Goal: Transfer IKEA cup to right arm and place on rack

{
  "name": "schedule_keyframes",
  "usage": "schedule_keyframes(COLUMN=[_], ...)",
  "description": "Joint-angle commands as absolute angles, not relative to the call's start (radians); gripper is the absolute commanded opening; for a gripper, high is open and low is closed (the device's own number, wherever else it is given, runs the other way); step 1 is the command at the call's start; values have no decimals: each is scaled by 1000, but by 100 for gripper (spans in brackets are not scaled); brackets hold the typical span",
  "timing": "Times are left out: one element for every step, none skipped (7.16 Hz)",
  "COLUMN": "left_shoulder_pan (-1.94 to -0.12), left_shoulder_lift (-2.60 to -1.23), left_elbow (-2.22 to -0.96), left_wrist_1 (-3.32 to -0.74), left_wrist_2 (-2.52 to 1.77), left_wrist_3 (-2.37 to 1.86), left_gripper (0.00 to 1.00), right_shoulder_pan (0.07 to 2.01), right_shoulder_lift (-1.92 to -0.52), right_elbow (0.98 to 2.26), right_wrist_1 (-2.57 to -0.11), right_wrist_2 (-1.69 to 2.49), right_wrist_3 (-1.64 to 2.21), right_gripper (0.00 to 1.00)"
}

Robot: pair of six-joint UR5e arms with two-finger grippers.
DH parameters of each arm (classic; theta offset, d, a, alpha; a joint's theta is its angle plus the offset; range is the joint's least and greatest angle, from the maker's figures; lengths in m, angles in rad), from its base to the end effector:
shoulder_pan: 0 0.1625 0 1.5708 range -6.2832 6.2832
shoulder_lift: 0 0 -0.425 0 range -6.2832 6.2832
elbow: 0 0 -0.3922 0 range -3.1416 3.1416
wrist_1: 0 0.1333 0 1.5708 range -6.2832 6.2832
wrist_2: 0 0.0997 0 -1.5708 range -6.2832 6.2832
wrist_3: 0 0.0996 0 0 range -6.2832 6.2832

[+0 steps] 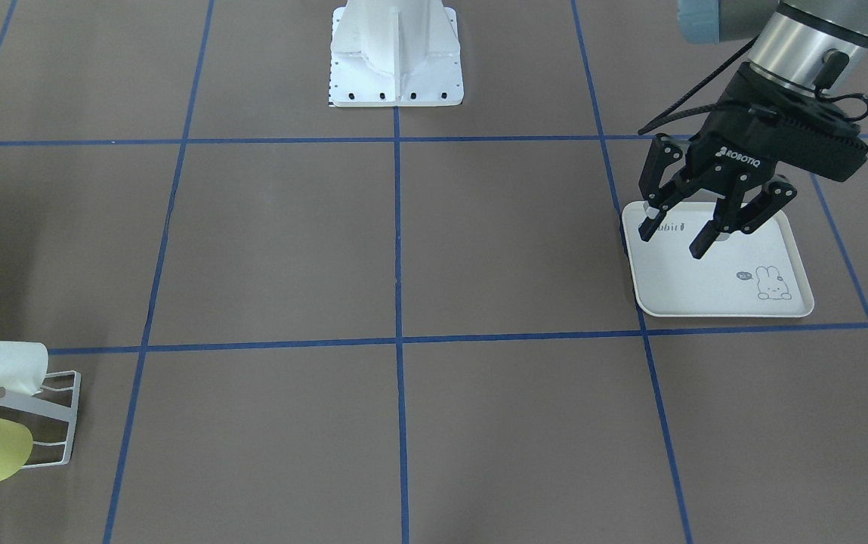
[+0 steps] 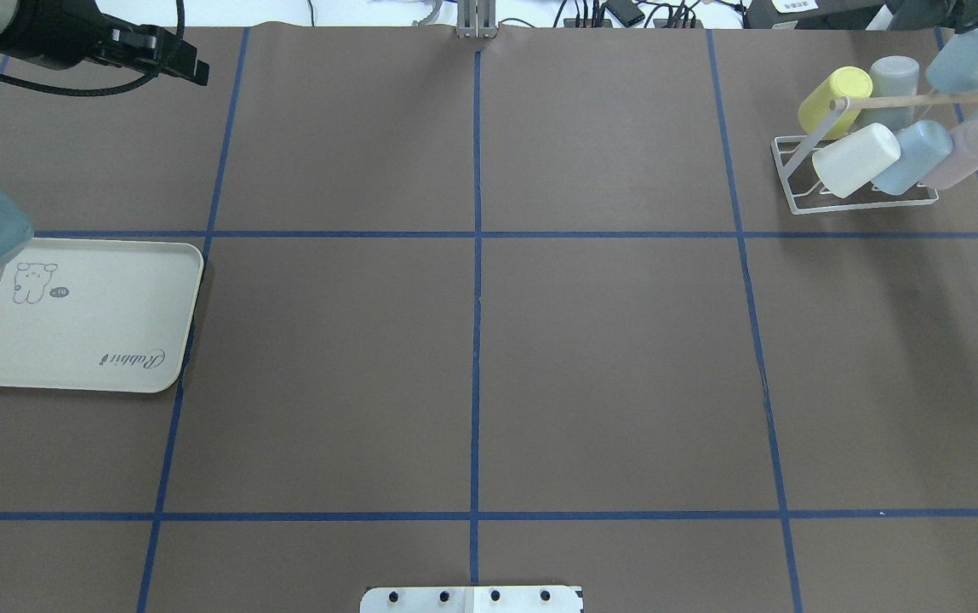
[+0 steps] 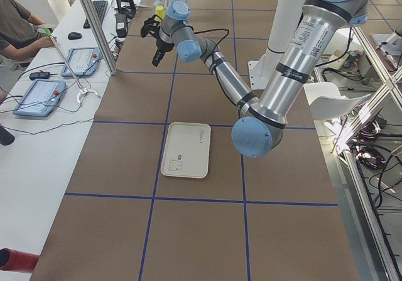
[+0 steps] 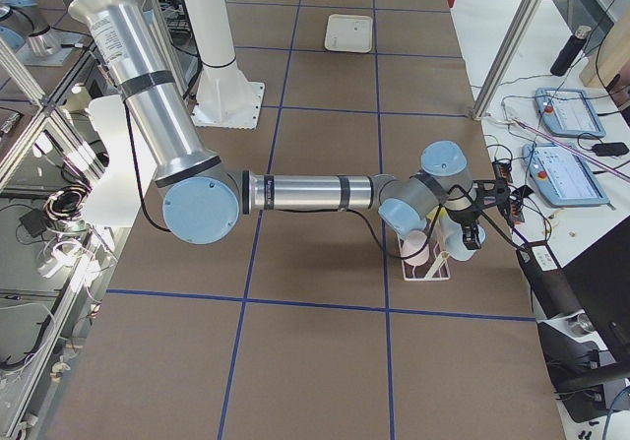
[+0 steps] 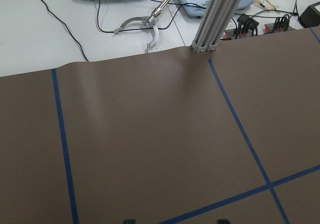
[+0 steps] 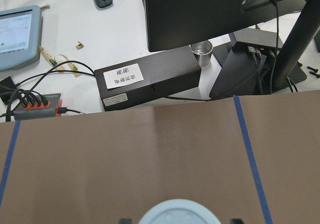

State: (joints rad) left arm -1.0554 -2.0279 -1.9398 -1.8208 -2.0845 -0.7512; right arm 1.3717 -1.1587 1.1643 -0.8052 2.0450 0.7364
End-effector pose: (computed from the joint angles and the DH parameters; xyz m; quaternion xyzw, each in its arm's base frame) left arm 0.2110 -0.5437 0.2089 0.2704 0.4692 0.0316 0.8401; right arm -0.0515 -0.6993 0.5438 0.2282 -0.3591 0.1539 0.8918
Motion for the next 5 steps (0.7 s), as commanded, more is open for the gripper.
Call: schedule_keyframes(left_shoulder_pan=[-1055,-1055,-1055,-1055,-1055], left_shoulder_lift=[-2028,-2028,-2028,-2028,-2028], left_elbow=[-1945,-1951,-1953,-1957,-1959], left_wrist_1=[-1821,-1819,-1819,-1819,-1818], left_wrist_2=[-2085,-2085,-2086,-2086,-2086], left_wrist_3=[-752,-756,-759,-762,-761], left_gripper=[64,64,64,64,64], right_shoulder_pan=[1352,1341,1329,1327,1327], right_shoulder_lift=[-1163,-1161,-1161,-1161,-1164], right_elbow=[1164,1164,1164,1164,1166], right_wrist_1=[-805,-805,-804,-804,-804], right_wrist_2=[2042,2039,2020,2010,2013], right_wrist_3=[735,736,738,736,735], right_gripper=[0,24,97,100,100])
